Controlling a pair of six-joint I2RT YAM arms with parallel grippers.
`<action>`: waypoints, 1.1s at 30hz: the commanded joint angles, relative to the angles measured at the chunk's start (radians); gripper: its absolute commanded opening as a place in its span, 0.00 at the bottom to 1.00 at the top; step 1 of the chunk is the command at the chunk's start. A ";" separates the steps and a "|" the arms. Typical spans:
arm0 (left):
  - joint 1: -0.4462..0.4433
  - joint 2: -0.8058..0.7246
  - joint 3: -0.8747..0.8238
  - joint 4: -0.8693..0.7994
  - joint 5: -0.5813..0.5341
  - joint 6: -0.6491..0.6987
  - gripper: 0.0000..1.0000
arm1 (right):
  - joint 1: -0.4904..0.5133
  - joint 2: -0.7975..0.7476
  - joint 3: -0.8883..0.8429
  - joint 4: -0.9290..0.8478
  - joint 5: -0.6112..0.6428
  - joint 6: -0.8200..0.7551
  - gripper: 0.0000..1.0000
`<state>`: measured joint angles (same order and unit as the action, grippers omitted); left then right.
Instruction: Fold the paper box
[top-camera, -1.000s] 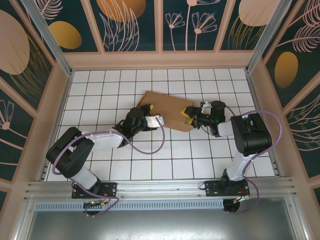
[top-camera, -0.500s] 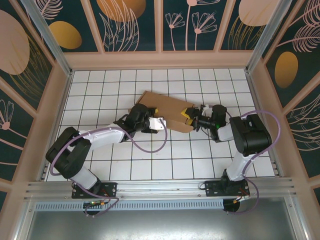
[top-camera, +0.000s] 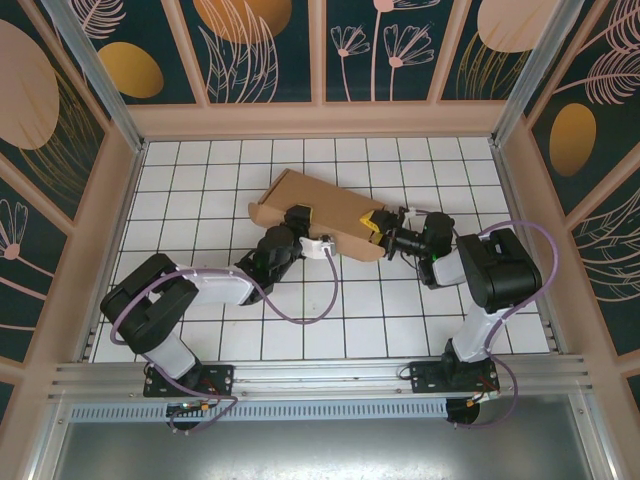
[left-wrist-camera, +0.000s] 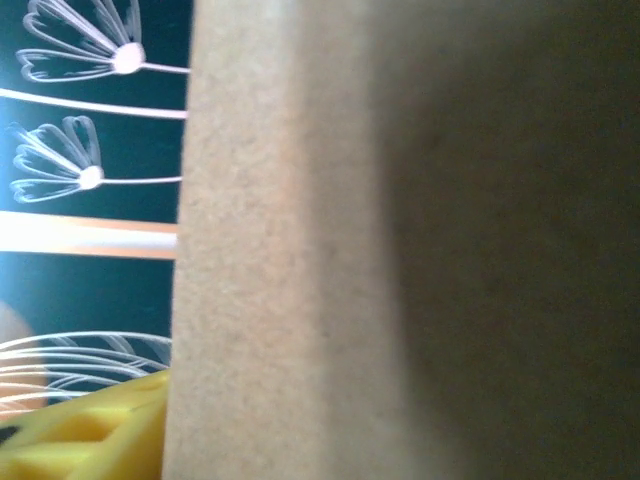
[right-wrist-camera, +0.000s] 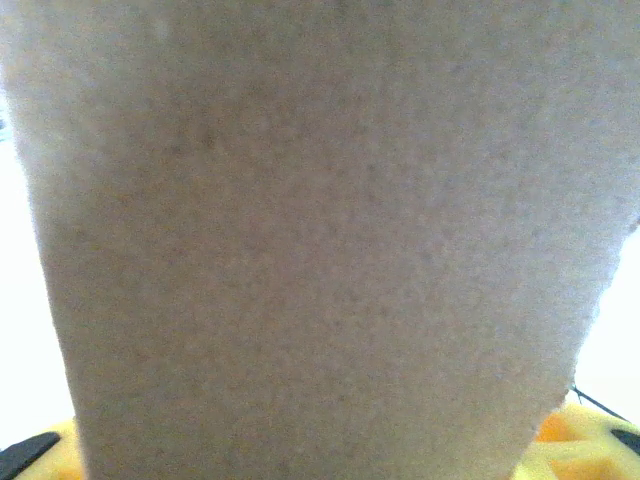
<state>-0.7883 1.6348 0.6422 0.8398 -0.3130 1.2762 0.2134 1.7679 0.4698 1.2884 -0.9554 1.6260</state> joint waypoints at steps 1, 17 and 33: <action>0.006 0.028 0.019 0.061 -0.154 0.036 0.52 | 0.017 -0.019 -0.007 0.178 -0.102 0.045 0.37; -0.012 -0.137 0.195 -0.607 -0.074 -0.205 0.48 | -0.082 -0.395 0.076 -0.827 0.191 -0.632 0.75; -0.015 0.070 0.881 -1.728 0.293 -0.691 0.44 | -0.113 -0.527 0.183 -1.162 0.580 -0.834 0.70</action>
<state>-0.8024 1.6600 1.4670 -0.6537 -0.1238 0.7116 0.0925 1.1957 0.6605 0.1879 -0.4129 0.8272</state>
